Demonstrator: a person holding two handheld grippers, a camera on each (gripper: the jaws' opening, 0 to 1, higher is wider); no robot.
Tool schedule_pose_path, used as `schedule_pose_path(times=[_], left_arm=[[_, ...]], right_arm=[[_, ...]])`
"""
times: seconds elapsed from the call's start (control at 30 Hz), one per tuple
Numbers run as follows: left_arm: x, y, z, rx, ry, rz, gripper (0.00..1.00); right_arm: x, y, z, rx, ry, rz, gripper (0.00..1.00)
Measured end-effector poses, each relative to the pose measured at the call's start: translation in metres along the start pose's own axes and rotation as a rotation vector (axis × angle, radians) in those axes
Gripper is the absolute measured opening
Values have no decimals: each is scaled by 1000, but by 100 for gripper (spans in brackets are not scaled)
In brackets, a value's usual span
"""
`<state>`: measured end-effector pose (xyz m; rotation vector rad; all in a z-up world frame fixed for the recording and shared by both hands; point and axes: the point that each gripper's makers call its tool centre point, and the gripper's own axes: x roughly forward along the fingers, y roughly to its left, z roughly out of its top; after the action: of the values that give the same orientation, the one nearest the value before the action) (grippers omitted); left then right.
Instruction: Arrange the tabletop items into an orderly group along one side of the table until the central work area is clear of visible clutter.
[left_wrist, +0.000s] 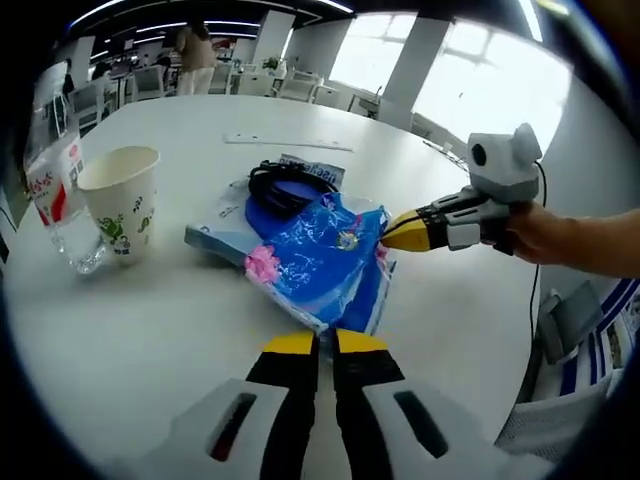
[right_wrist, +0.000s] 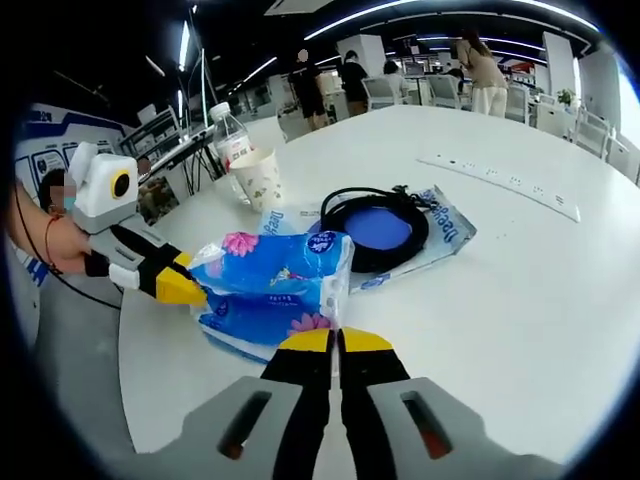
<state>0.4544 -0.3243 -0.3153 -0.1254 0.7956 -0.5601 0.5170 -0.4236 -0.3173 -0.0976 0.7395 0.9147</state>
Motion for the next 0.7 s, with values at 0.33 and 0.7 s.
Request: schedule_pose_path(times=[0.33,0.7], left_arm=[[-10,-7,13,23,-18,-23,0],[-11,-25,34,76,-12,-80,0]], right_arm=[[-15,8,11,17,-22,-3,0],[-45,10,19,31,-64,-39,0]])
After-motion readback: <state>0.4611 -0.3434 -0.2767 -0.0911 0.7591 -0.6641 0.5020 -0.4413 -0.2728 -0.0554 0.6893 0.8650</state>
